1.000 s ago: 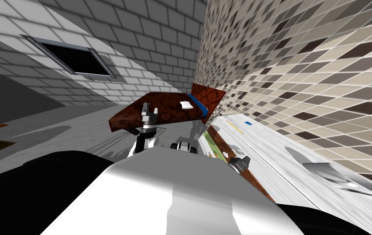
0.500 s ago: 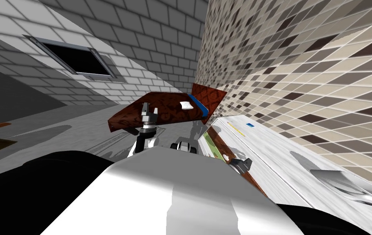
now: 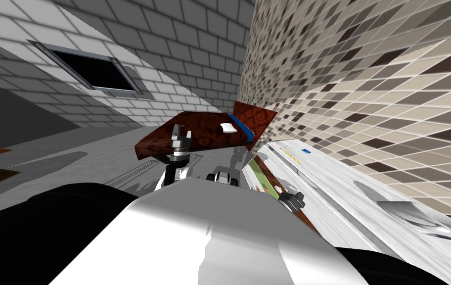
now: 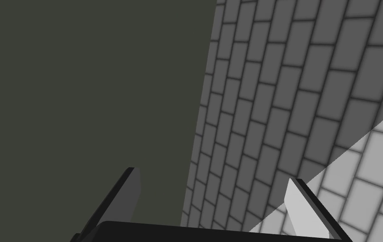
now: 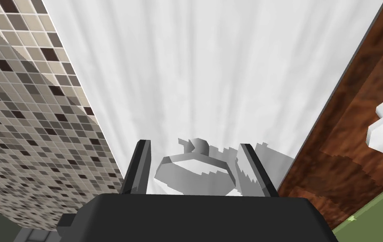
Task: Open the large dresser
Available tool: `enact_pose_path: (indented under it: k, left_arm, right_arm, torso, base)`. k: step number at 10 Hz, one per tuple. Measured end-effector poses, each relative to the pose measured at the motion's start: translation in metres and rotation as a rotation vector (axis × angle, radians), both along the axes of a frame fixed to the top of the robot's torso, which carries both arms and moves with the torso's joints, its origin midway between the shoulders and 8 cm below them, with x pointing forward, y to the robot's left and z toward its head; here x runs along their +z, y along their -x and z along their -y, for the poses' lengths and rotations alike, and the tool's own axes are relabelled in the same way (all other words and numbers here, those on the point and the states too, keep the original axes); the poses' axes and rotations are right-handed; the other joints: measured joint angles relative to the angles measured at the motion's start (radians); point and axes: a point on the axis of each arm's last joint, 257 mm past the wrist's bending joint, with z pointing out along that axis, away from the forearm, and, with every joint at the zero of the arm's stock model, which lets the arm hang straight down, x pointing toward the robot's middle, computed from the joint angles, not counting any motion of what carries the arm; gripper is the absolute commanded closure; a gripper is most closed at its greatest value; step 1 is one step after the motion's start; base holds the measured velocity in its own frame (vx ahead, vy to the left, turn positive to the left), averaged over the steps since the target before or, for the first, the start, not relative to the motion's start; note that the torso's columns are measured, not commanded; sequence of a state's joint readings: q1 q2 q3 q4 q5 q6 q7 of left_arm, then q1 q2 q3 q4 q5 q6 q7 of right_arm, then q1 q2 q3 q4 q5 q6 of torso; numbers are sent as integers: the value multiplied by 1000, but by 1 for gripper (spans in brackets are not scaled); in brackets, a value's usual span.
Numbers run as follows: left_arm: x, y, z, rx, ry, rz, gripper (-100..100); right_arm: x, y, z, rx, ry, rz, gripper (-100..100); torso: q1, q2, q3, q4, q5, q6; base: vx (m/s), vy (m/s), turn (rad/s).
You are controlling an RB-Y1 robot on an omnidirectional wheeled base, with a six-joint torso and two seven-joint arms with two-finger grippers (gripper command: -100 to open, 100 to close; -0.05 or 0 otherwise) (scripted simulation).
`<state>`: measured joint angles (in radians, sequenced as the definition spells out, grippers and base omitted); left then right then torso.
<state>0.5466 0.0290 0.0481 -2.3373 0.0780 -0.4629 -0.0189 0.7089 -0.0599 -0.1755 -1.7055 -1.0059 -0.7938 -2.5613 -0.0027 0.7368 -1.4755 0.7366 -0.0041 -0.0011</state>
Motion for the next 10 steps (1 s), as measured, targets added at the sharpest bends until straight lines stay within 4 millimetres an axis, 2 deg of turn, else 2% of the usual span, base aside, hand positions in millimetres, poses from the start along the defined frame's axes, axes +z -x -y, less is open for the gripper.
enact_pose_path:
  k: [2,10]
  left_arm:
    - [0,0,0,0,0,0,0]
    - [0,0,0,0,0,0,0]
  right_arm:
    - [-1,1,-2,2,-5,-4,100]
    - [-6,-46,49,-43,25,-14,100]
  torso:
    - [-5,-2,-2,1,2,1]
    - [-6,-2,-1,-2,-3,2]
  base:
    - [-67,84,53]
    - [-132,93,87]
